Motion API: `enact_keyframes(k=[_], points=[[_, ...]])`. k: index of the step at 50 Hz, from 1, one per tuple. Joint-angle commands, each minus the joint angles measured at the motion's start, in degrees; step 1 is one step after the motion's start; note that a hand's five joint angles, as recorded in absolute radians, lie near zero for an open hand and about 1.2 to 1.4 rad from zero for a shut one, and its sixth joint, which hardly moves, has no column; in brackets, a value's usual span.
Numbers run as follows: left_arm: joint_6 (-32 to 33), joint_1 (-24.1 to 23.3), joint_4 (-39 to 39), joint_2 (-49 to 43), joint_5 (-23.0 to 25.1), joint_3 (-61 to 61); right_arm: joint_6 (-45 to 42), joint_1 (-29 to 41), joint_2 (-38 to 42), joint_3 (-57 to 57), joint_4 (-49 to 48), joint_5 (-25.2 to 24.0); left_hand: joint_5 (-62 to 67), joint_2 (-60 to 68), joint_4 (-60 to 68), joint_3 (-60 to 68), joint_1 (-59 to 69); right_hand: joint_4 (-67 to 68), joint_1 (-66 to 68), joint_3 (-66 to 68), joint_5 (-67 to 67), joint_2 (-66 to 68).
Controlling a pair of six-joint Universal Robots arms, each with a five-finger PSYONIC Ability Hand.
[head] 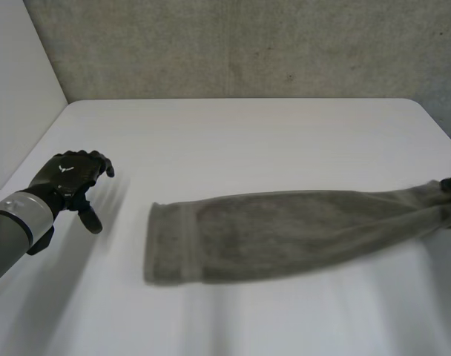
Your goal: Fold the towel.
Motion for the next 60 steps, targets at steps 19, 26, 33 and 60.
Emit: enact_keyframes(k=[19, 26, 33, 60], points=[[-0.1, -0.1, 0.0, 0.2, 0.0, -0.3, 3.4, 60.4, 8.1, -12.1, -6.8, 4.5, -0.4, -0.3, -0.3, -0.3, -0.6, 3.5, 5.2, 4.2, 3.6, 5.4], [-0.1, -0.1, 0.0, 0.2, 0.0, -0.9, 0.3, 62.7, 14.6, -13.6, -5.5, 3.3, -0.6, -0.5, -0.5, -0.5, -0.7, 3.5, 5.2, 4.2, 3.6, 5.4], [-0.1, 0.0, 0.0, 0.2, 0.0, -0.8, 0.4, 62.5, 12.7, -13.6, -5.7, 1.5, -0.6, -0.5, -0.5, -0.5, -0.7, -66.5, -64.8, -65.8, -66.4, -64.6], [-0.4, -10.8, -0.5, 10.2, 7.0, -4.6, 22.6, 33.6, -8.6, 1.0, 3.3, -9.4, 0.2, 0.3, 0.4, 0.3, 0.1, -66.5, -64.8, -65.8, -66.4, -64.6]])
